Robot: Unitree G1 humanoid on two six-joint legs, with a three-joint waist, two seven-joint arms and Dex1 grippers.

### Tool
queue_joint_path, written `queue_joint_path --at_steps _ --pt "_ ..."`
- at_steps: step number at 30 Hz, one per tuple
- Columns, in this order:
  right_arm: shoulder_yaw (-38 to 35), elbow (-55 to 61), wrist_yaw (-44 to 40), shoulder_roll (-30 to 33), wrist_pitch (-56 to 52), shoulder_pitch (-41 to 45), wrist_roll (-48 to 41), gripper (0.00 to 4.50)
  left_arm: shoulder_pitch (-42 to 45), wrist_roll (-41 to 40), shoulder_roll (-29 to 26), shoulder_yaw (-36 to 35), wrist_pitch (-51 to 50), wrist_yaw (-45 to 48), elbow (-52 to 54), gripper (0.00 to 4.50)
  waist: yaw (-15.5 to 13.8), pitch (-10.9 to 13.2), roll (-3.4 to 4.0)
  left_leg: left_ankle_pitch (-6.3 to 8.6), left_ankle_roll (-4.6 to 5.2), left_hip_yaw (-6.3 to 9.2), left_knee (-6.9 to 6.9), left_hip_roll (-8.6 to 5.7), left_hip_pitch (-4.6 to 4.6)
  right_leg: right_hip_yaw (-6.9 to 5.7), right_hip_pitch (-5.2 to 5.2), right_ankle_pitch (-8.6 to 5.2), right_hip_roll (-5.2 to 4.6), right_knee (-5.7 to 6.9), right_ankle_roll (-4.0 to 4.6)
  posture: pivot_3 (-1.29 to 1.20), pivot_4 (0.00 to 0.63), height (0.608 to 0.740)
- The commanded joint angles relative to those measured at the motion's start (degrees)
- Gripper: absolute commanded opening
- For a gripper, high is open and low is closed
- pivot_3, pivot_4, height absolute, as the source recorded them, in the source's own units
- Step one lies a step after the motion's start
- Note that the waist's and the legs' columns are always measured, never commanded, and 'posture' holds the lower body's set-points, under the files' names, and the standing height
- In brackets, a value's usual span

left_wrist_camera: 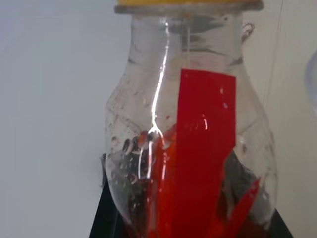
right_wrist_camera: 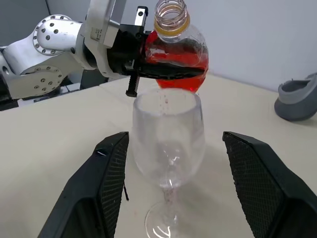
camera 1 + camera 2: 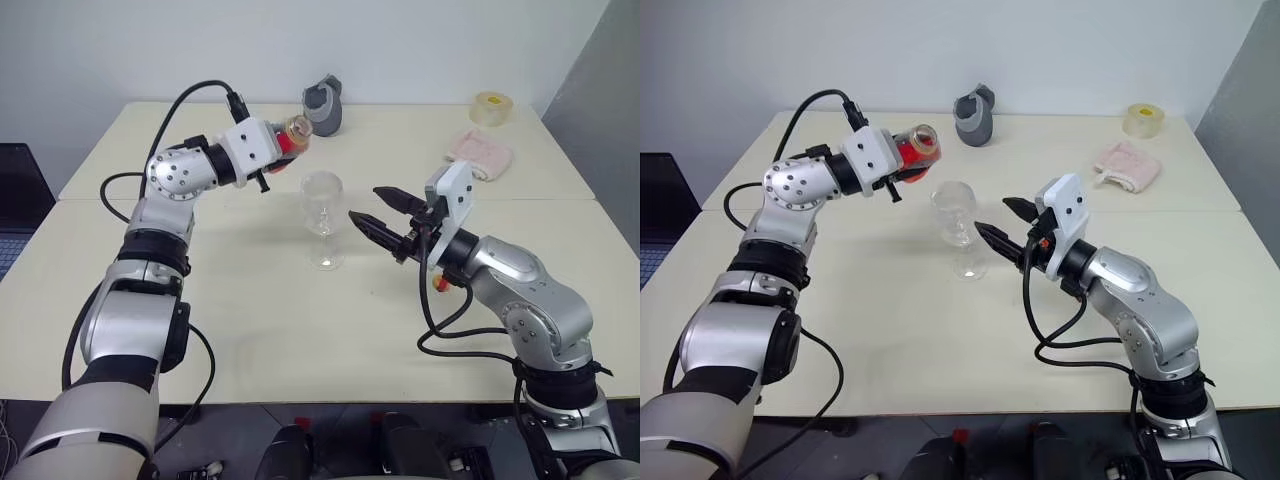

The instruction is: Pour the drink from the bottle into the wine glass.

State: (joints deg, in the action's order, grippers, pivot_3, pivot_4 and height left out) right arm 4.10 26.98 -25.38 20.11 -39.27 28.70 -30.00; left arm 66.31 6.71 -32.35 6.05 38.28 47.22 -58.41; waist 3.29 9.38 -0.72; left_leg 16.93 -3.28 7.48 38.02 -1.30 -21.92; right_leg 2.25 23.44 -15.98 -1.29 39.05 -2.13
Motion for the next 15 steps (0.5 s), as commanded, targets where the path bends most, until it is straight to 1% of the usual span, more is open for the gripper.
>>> queue_joint_path --at_steps 1,9,15 --pt "-0.5 0.1 0.2 -1.4 2.5 1.6 0.5 3.23 3.3 1.0 -1.1 0.4 3.6 0.6 -1.0 1.03 0.0 0.0 0.0 0.0 0.0 0.0 0.0 0.0 0.0 0.0 0.0 0.0 0.0 0.0 0.0 0.0 0.15 0.74" --pt "0.1 -0.7 0.1 -3.1 5.6 2.0 2.6 3.23 4.8 2.2 -1.0 1.1 6.0 1.5 -3.5 1.03 0.1 0.0 0.0 -0.01 -0.02 0.0 0.01 0.0 0.0 0.02 0.03 0.0 0.0 0.02 0.0 0.0 0.15 0.74" --pt "0.9 -0.5 -0.6 -3.1 6.5 1.5 3.7 3.23 5.9 4.5 -2.3 2.3 9.1 1.5 -4.9 1.03 0.1 0.0 0.0 -0.01 -0.02 0.0 0.01 -0.01 -0.01 0.01 0.03 0.0 0.0 0.02 0.0 0.0 0.15 0.74"
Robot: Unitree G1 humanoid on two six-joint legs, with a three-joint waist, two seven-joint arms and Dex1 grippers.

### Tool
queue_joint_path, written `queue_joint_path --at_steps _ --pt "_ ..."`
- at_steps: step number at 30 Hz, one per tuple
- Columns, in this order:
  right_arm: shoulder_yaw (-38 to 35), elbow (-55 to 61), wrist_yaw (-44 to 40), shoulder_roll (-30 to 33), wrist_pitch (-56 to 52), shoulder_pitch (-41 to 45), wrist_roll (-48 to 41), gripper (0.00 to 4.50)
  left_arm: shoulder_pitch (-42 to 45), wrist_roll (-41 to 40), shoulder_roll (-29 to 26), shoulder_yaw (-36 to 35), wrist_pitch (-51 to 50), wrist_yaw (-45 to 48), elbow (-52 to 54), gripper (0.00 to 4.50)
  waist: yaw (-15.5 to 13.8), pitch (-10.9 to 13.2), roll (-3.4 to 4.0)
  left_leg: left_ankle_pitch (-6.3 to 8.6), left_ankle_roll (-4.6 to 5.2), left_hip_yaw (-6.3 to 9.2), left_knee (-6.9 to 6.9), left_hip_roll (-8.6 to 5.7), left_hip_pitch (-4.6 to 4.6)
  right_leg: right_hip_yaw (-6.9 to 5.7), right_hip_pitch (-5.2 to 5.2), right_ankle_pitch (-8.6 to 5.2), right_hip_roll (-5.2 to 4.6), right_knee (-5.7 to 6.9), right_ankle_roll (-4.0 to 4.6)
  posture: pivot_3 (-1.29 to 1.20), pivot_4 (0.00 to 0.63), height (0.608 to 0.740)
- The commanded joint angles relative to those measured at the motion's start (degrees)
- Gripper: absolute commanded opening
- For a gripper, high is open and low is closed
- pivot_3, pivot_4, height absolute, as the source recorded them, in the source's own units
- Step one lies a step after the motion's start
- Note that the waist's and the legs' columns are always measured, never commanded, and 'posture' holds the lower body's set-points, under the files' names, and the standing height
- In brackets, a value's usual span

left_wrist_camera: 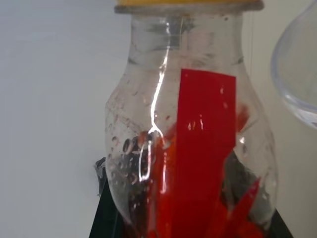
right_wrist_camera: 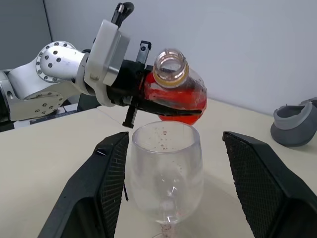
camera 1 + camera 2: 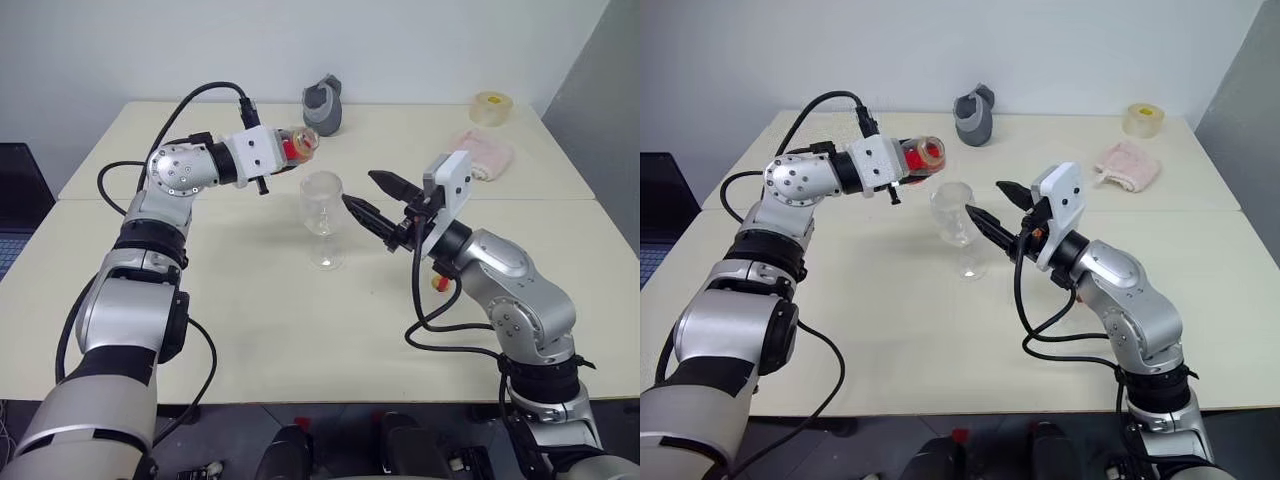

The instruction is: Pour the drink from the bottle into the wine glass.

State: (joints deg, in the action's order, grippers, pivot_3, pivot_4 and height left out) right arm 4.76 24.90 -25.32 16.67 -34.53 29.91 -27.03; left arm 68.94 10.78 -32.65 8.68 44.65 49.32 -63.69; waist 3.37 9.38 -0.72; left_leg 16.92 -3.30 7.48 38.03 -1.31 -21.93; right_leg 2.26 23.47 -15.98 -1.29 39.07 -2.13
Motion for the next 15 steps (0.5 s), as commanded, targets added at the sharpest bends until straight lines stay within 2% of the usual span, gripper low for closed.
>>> queue_joint_path --at_steps 1,15 --pt "0.3 1.5 -0.7 0.3 2.0 0.2 0.9 3.23 3.4 0.9 -2.3 -0.1 3.4 -0.7 0.2 1.03 0.0 0.0 0.0 0.0 0.0 0.0 0.0 0.0 0.0 0.01 0.0 0.0 0.0 0.0 0.0 0.0 0.15 0.74" --pt "1.0 1.1 -1.2 -0.4 3.3 0.0 1.7 3.23 6.7 7.9 -6.7 3.2 10.2 -3.5 -4.2 1.03 0.1 0.0 0.0 0.0 0.0 0.0 0.0 0.0 0.0 0.0 0.02 0.0 0.01 0.02 0.0 0.0 0.15 0.74"
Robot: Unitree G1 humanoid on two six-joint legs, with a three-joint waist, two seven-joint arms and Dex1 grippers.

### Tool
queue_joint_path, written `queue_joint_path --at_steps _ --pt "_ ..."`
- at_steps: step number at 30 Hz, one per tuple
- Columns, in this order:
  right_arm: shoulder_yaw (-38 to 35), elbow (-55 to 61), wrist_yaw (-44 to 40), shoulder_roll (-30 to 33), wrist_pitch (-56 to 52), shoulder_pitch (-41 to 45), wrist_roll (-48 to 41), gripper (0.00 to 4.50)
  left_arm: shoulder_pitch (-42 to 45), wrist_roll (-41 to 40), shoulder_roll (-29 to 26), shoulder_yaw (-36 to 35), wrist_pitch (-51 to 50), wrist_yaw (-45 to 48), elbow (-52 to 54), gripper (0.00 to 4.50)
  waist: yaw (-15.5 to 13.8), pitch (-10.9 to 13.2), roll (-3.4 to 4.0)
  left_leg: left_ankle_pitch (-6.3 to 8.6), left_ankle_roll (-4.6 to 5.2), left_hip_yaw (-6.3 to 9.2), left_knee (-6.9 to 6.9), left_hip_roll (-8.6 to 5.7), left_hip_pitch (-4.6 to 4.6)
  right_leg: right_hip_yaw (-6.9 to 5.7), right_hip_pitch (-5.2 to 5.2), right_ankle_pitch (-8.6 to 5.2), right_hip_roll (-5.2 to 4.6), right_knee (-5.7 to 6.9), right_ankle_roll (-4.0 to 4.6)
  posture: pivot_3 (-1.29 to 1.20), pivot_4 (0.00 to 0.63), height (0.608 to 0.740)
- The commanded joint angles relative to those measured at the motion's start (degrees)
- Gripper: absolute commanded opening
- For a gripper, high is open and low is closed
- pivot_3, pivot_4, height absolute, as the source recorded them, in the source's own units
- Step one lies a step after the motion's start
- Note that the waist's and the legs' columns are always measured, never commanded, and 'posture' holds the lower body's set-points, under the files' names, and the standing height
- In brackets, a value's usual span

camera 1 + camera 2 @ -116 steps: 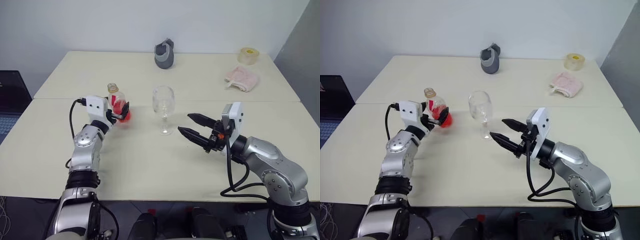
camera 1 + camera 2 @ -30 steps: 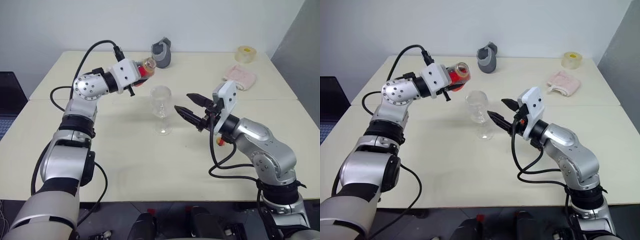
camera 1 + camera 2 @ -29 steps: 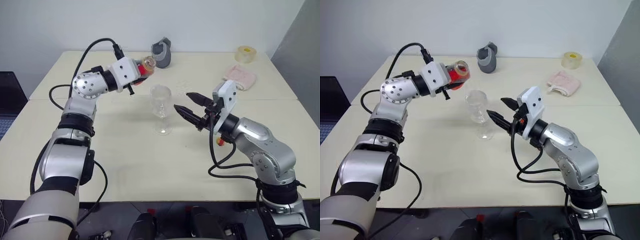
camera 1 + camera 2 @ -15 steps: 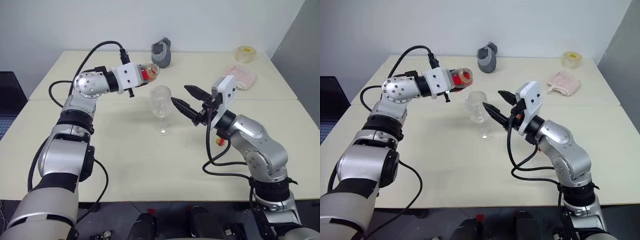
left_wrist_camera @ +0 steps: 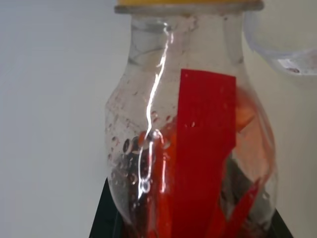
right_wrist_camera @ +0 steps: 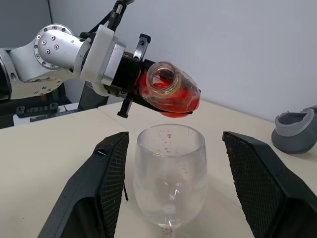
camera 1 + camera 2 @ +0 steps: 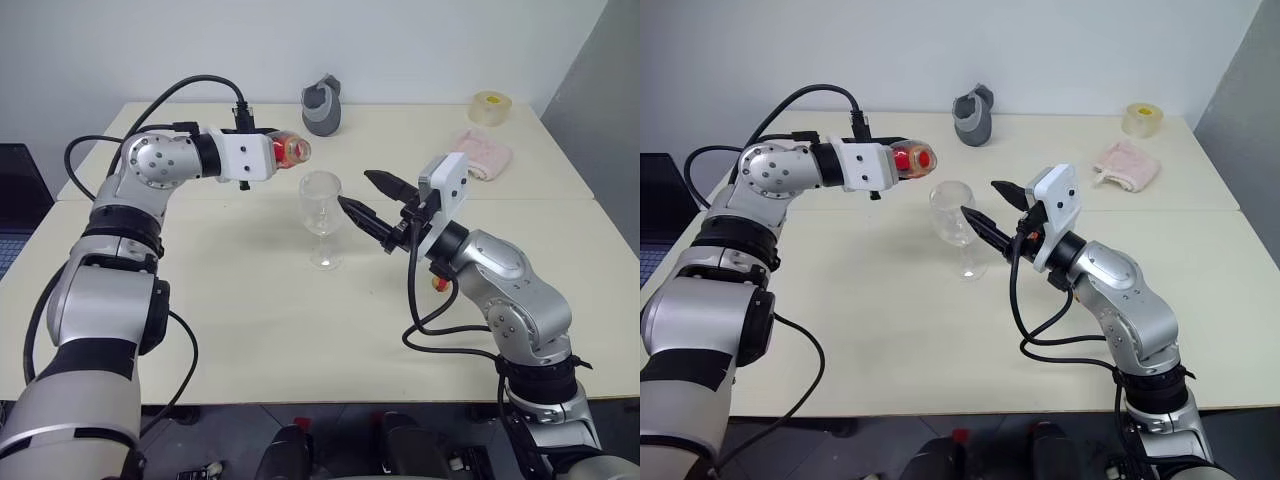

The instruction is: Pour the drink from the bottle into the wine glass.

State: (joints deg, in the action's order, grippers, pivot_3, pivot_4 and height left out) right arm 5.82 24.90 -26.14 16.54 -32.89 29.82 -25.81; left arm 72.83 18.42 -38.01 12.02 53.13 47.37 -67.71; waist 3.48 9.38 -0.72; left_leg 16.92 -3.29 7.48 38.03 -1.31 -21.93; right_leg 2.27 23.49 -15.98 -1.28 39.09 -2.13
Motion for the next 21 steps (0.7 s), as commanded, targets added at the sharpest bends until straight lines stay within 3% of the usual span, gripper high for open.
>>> queue_joint_path --at_steps 1,21 --pt "-0.1 1.1 -0.4 -0.3 1.7 0.1 0.5 3.23 3.0 0.6 -1.4 0.1 2.0 -1.7 -0.4 1.03 0.0 0.0 0.0 0.0 0.0 0.0 0.0 0.0 0.0 0.0 0.0 0.0 0.0 0.0 0.0 0.0 0.15 0.74" --pt "-0.3 2.1 0.1 -0.6 1.7 -0.9 1.8 3.23 7.9 8.0 -1.1 4.9 4.5 -8.6 -3.9 1.03 0.1 0.0 0.0 0.0 0.01 -0.02 0.01 -0.01 -0.01 0.0 0.0 0.0 0.0 0.01 0.0 0.0 0.15 0.74"
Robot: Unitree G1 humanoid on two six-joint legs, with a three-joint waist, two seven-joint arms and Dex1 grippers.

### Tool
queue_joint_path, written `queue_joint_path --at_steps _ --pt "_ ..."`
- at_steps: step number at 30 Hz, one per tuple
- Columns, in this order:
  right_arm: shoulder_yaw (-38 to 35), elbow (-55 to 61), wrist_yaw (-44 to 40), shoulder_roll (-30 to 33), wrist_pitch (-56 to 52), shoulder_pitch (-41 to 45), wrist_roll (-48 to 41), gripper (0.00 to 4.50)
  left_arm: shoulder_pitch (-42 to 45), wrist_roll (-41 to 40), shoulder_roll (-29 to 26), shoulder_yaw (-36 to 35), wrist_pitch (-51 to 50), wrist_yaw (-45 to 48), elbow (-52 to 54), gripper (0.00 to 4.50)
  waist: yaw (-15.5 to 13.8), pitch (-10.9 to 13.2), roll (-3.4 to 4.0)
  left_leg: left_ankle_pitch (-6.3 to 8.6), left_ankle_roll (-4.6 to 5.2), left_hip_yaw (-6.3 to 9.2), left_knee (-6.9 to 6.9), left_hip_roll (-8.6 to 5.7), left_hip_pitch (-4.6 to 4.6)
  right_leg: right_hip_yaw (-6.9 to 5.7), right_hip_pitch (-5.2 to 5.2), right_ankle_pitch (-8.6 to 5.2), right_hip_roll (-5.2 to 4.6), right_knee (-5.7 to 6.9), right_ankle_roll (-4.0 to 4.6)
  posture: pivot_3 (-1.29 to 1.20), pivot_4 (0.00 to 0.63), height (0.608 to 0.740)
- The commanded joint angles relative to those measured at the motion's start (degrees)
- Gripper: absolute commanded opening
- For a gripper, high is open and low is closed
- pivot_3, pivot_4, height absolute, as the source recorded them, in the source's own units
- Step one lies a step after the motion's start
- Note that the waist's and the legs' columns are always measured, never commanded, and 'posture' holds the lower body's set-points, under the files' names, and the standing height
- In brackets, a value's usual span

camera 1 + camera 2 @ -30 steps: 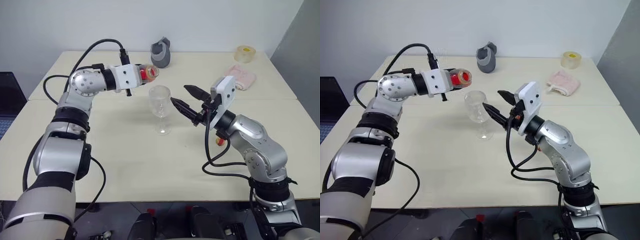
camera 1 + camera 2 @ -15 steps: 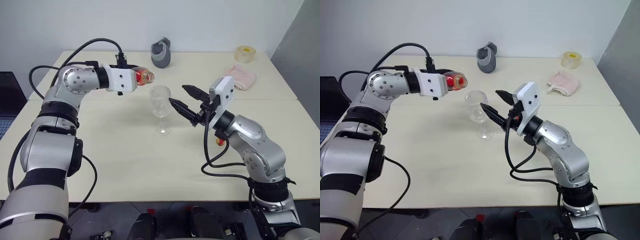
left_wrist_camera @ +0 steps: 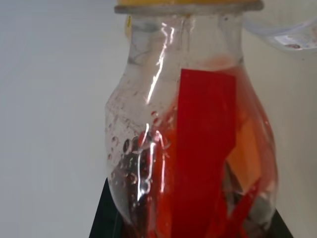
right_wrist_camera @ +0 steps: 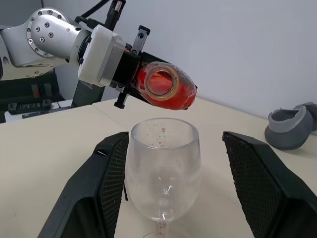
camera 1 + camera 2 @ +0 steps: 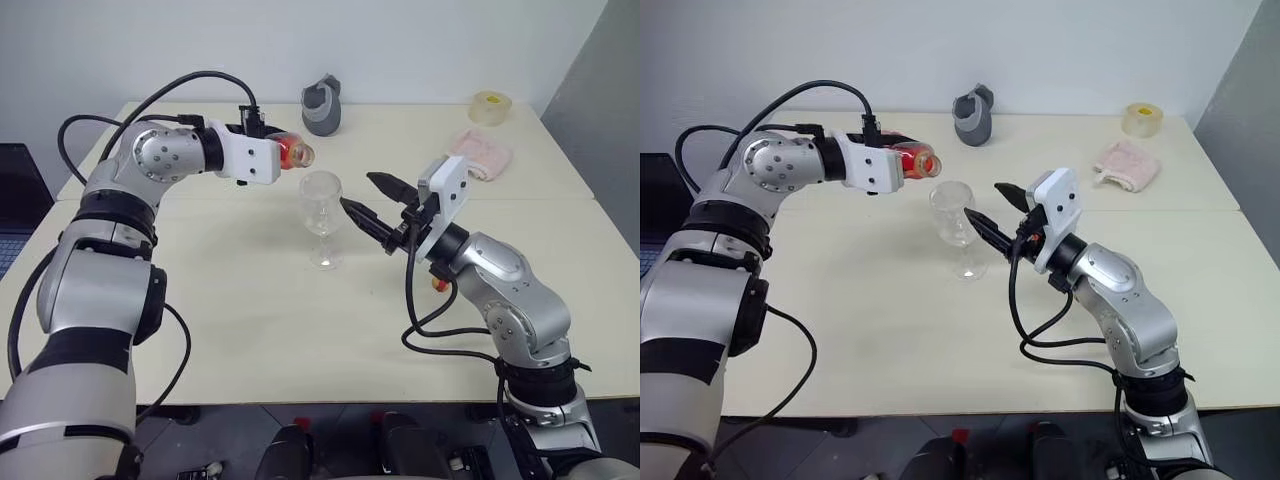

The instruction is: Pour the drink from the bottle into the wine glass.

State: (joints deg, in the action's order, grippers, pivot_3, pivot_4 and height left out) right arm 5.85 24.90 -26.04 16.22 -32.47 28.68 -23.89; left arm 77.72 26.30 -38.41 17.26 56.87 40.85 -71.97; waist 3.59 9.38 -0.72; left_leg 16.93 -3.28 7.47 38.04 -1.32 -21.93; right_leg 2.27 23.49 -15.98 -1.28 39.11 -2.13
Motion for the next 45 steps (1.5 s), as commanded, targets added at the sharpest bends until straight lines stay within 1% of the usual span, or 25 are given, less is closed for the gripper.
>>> queue_joint_path --at_steps 1,17,45 --pt "-0.4 2.2 0.0 -0.3 1.3 0.3 -0.1 3.23 3.3 0.5 -0.7 0.0 0.9 -2.5 0.2 1.03 0.0 0.0 0.0 0.0 0.0 0.0 0.0 0.0 0.0 0.0 0.0 0.0 0.0 0.0 0.0 0.0 0.15 0.74" --pt "-0.2 1.9 -0.2 -0.2 2.1 0.4 0.3 3.23 7.1 6.7 -1.8 4.1 2.8 -8.7 -1.1 1.03 0.0 0.0 0.0 0.0 0.0 0.0 0.0 0.0 0.0 0.0 0.0 0.0 0.0 0.01 0.0 0.0 0.15 0.74" --pt "-1.1 1.6 -0.4 -1.1 3.0 0.6 -0.5 3.23 10.4 10.7 -2.0 7.1 4.6 -12.4 -2.1 1.03 0.1 0.0 0.0 0.0 0.0 -0.01 0.01 -0.01 0.0 0.0 0.01 0.0 0.0 0.02 0.0 0.0 0.15 0.74"
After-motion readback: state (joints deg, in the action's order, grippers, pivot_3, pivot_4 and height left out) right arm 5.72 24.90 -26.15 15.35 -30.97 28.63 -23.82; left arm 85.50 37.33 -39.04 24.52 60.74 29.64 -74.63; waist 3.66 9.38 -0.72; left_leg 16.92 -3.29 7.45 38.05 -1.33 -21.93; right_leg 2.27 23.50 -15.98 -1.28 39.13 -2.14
